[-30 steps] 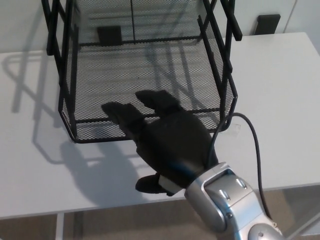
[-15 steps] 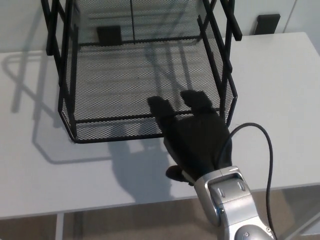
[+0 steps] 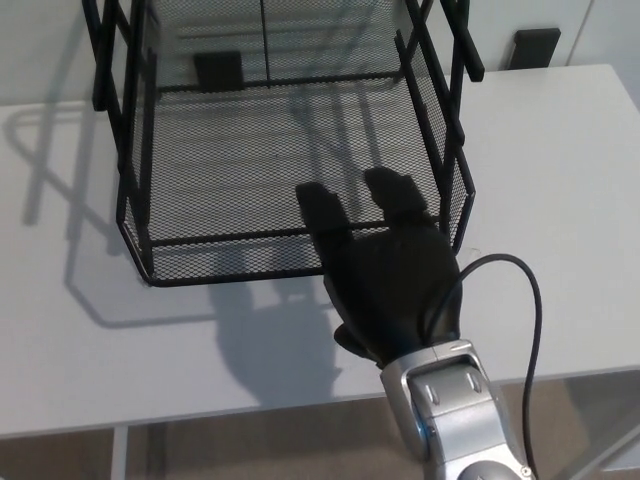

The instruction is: The robot walks towards a file tray kept in the middle of a desk and uses its right hand to grab a tray and pulls it out towards itself

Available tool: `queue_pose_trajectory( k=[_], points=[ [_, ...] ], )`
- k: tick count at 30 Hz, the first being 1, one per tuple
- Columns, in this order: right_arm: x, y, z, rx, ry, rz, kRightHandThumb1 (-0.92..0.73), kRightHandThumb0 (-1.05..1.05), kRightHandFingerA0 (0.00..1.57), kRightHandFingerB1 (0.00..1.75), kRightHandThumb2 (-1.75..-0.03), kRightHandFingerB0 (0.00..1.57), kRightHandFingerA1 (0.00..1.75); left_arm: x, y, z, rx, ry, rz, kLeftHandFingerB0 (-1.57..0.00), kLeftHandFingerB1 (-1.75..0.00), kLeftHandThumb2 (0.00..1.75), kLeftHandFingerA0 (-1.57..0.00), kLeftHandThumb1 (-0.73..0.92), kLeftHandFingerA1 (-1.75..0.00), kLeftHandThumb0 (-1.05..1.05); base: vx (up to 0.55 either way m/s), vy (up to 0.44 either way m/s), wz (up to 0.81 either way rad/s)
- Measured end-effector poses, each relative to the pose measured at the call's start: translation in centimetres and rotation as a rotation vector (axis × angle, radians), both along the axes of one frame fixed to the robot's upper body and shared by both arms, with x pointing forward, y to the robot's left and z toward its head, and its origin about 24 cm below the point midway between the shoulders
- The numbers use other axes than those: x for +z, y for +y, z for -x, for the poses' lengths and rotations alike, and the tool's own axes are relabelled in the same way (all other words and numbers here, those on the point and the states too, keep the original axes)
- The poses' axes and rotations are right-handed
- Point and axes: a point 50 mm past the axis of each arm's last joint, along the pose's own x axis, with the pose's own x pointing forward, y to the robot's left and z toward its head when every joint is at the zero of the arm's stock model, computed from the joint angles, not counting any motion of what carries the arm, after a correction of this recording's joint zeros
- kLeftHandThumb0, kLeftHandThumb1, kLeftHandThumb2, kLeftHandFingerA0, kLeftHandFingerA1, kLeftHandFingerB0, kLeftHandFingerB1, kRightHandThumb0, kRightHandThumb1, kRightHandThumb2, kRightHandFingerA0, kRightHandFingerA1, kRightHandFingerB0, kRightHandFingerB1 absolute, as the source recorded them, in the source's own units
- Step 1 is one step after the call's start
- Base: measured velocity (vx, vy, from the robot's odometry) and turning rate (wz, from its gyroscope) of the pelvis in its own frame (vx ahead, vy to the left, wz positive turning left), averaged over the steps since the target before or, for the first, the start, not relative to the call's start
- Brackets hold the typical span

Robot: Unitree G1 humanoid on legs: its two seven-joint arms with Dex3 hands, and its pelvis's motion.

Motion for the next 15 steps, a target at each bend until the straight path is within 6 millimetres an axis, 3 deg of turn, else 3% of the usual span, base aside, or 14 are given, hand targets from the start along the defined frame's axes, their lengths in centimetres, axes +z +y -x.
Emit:
queue_pose_trajectory(
  k=[1,2,3,4,5,6,7,8,9,12,13,15],
  points=[
    [0.0,0.0,0.0,0.0,0.0,-0.001,-0.41,-0.76,0.0,0.39,-0.54,0.05,0.41,0.0,0.0,0.0,-0.002,0.0,0.001,-0.57,-0.38,0.57,-0.66,0.52,-0.41,-0.51,0.0,0.0,0.0],
    [0.0,0.0,0.0,0.0,0.0,-0.002,-0.32,-0.77,0.02,0.38,-0.67,0.05,0.33,0.0,0.0,0.0,-0.005,-0.001,0.003,-0.57,-0.38,0.57,-0.66,0.52,-0.4,-0.51,0.0,0.0,0.0],
    [-0.1,0.0,0.0,-0.001,-0.001,-0.002,-0.28,-0.53,0.0,0.41,-0.79,0.0,0.37,0.0,-0.1,0.0,-0.009,-0.001,0.005,-0.58,-0.38,0.57,-0.65,0.52,-0.4,-0.51,0.0,0.0,0.0],
    [-0.2,0.0,0.0,-0.003,-0.001,0.0,-0.28,-0.54,0.0,0.4,-0.79,0.0,0.38,0.0,-0.1,0.0,-0.011,-0.002,0.005,-0.58,-0.38,0.57,-0.65,0.52,-0.4,-0.53,0.0,0.0,0.0],
    [-0.3,0.0,0.0,-0.005,0.001,0.003,-0.3,-0.78,0.02,0.38,-0.66,0.06,0.39,0.0,-0.1,0.0,-0.014,-0.003,0.005,-0.58,-0.38,0.57,-0.64,0.52,-0.4,-0.52,0.0,0.0,0.0],
    [-0.5,-0.1,-0.1,-0.009,0.004,0.008,-0.32,-0.79,0.02,0.36,-0.67,0.06,0.4,0.0,-0.1,0.0,-0.017,-0.004,0.004,-0.58,-0.38,0.57,-0.64,0.52,-0.4,-0.52,0.0,0.0,0.0],
    [-0.6,-0.1,-0.1,-0.013,0.006,0.012,-0.4,-0.76,0.01,0.36,-0.53,0.07,0.45,0.0,-0.1,0.0,-0.019,-0.005,0.004,-0.57,-0.38,0.57,-0.64,0.52,-0.4,-0.53,0.0,0.0,0.0],
    [-0.8,-0.2,-0.2,-0.018,0.01,0.018,-0.42,-0.77,0.01,0.35,-0.53,0.07,0.44,0.0,-0.1,0.0,-0.021,-0.007,0.004,-0.57,-0.38,0.57,-0.64,0.52,-0.4,-0.53,0.0,0.0,0.0],
    [-1.0,-0.3,-0.3,-0.022,0.012,0.022,-0.34,-0.82,0.04,0.34,-0.68,0.08,0.38,0.0,-0.1,-0.1,-0.022,-0.007,0.003,-0.57,-0.38,0.57,-0.64,0.52,-0.4,-0.53,0.0,0.0,0.0],
    [-1.3,-0.4,-0.4,-0.031,0.021,0.033,-0.33,-0.8,0.05,0.33,-0.67,0.09,0.38,0.1,-0.1,-0.2,-0.027,-0.01,0.0,-0.56,-0.38,0.57,-0.64,0.52,-0.4,-0.53,0.0,0.0,0.0],
    [-1.3,-0.5,-0.5,-0.033,0.023,0.035,-0.39,-0.77,0.06,0.33,-0.53,0.12,0.42,0.1,-0.1,-0.2,-0.029,-0.01,-0.001,-0.56,-0.37,0.57,-0.65,0.52,-0.4,-0.53,0.0,0.0,0.0],
    [-1.4,-0.6,-0.6,-0.039,0.021,0.034,-0.4,-0.77,0.04,0.33,-0.53,0.09,0.42,0.1,-0.1,-0.2,-0.032,-0.009,-0.002,-0.57,-0.38,0.57,-0.65,0.52,-0.4,-0.53,0.0,0.0,0.0]
  ],
)
